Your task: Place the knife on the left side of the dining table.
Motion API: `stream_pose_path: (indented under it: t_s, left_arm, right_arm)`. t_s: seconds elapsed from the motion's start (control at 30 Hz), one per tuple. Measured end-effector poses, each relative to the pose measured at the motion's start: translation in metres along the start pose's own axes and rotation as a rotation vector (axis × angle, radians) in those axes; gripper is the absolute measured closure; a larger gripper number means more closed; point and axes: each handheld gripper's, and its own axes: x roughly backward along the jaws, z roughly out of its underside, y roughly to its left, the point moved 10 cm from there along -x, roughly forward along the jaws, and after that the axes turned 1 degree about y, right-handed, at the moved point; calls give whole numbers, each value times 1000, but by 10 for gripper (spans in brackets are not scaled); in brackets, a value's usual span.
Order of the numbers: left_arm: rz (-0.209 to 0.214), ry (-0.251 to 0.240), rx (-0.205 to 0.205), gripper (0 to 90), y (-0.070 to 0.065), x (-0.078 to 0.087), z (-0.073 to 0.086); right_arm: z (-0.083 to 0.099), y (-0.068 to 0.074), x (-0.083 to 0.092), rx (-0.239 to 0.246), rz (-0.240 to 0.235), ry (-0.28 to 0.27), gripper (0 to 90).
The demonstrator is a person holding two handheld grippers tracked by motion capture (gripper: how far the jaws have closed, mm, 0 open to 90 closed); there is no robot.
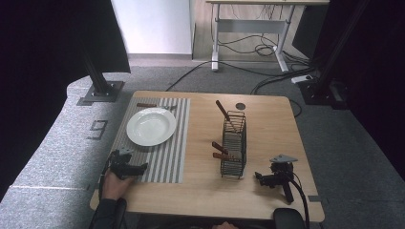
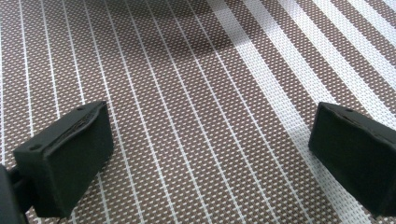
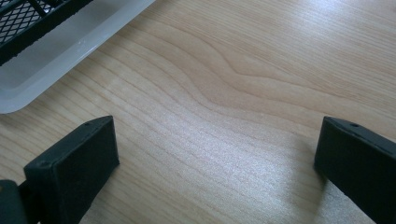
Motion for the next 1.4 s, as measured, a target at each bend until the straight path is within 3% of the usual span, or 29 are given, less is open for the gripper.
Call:
stream_pose_path:
  t_s: [0.8, 1.13, 1.4]
  left_arm:
    - [3, 3, -2, 0, 0, 0, 0]
    - [14, -2, 22, 7, -1, 3, -3]
    - [31, -22, -2, 0, -7, 10, -12]
  right_arm:
    - [0, 0, 0, 0, -1, 0, 0]
    - [0, 0, 0, 0, -1, 0, 0]
    - [0, 0, 0, 0, -1, 0, 0]
